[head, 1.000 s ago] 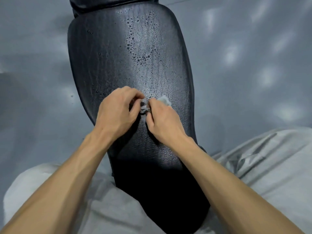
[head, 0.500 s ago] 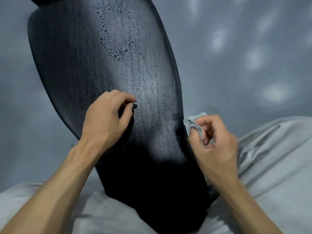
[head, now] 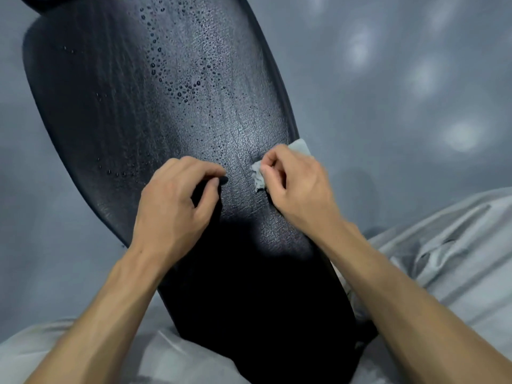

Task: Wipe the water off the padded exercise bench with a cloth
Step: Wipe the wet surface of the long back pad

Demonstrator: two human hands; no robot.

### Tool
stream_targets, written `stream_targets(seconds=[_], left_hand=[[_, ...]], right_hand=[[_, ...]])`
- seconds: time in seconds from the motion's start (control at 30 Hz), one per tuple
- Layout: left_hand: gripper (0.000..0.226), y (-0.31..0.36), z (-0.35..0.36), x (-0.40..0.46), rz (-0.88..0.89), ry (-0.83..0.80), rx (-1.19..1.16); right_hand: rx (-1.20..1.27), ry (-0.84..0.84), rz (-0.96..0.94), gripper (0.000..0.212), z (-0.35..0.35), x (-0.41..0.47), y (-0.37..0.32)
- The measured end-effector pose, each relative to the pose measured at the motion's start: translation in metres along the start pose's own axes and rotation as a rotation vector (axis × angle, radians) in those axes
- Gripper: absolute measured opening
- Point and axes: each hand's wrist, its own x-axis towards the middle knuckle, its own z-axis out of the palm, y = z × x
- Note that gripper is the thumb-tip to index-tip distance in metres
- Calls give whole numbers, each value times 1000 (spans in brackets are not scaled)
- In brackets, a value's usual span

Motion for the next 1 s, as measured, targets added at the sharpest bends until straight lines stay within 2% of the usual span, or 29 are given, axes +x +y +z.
stream_targets(seconds=[0.1, 0.23, 0.5, 0.77, 1.0], left_hand=[[15, 1, 3, 2, 12, 0, -11], [15, -2, 6, 5, 6, 0, -13], [16, 2, 10, 14, 46, 4, -12], [14, 1, 11, 19, 45, 26, -4], [16, 11, 15, 23, 80, 21, -10]], right_hand=[[-21, -11, 19, 6, -4, -16, 1], [-42, -112, 79, 7, -12, -76, -6], [-69, 39, 19, 8, 14, 39, -10], [-19, -48, 105, 13, -8, -72, -4], [-18, 47, 69, 5, 7, 20, -4]])
